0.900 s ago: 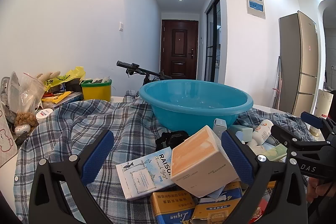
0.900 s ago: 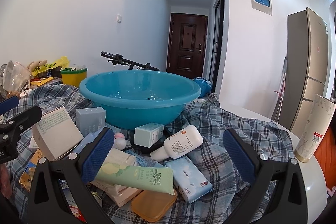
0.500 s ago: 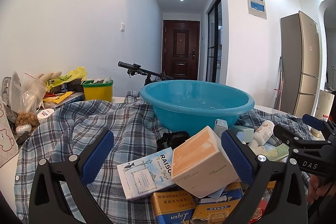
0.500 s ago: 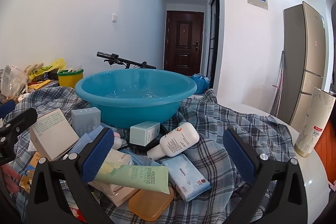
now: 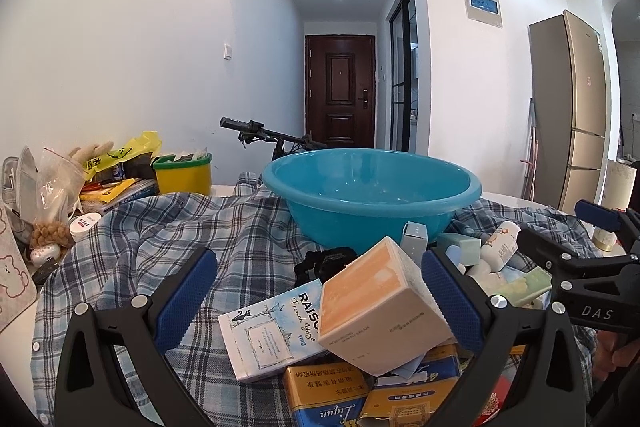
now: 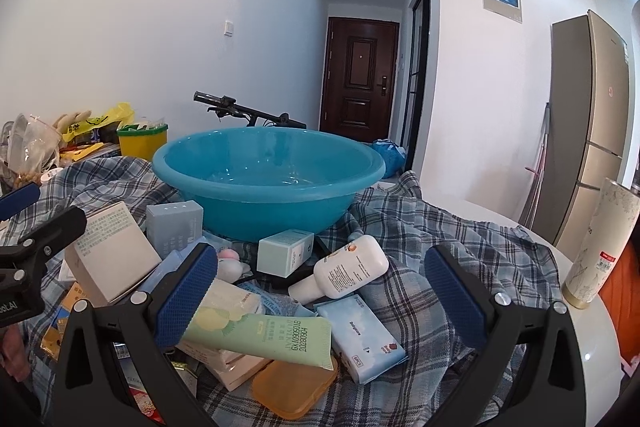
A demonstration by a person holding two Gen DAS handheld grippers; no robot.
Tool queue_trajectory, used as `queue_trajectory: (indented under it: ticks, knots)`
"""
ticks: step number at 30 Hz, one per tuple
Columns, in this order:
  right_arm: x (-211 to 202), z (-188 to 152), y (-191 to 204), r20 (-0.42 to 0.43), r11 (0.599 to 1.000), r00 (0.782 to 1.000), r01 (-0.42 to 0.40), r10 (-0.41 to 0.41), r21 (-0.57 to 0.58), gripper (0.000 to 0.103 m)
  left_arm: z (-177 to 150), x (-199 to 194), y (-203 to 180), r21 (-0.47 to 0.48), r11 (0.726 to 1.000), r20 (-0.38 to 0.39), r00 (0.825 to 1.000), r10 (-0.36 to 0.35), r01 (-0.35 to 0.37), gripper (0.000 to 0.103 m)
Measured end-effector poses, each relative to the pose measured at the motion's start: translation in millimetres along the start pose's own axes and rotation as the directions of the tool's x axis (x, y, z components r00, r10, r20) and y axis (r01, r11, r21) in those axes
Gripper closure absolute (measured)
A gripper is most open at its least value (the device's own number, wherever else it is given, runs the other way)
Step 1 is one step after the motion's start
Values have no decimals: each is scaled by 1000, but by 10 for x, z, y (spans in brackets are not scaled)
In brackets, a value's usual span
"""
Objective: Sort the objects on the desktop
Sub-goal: 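Move both tools toward the pile of boxes and tubes beside the basin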
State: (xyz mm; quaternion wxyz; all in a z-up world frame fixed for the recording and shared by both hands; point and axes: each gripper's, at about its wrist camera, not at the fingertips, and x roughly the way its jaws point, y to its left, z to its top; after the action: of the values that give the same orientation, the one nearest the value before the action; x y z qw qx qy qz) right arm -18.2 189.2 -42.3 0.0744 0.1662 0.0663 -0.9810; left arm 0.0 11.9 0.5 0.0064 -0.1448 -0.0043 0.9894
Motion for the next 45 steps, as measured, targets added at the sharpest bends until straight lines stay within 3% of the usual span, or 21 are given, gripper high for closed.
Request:
queue_trajectory:
  ticks: [12,16,23,36,45]
  knots:
    - [-377,344,-152,10,998,1000,-7,7,57,0,474,-361,-6,-39,999,30,1000,-6,7,0]
    - [-561,465,-216,39,997,999,0,-3,74,0,638,-526,-23,-46,998,34,998,-52,53,0]
    - [-824,583,-235,63,995,998,-3,-3,95,0,788,-776,-46,-53,996,57,996,-69,72,0]
    - [-959,525,-155,59,994,998,-7,1,105,0,748,-916,-38,-39,997,63,996,-57,59,0]
    - [-783,248,-116,-43,994,999,-27,31,106,0,374,-734,-151,7,997,-68,995,-74,74,0]
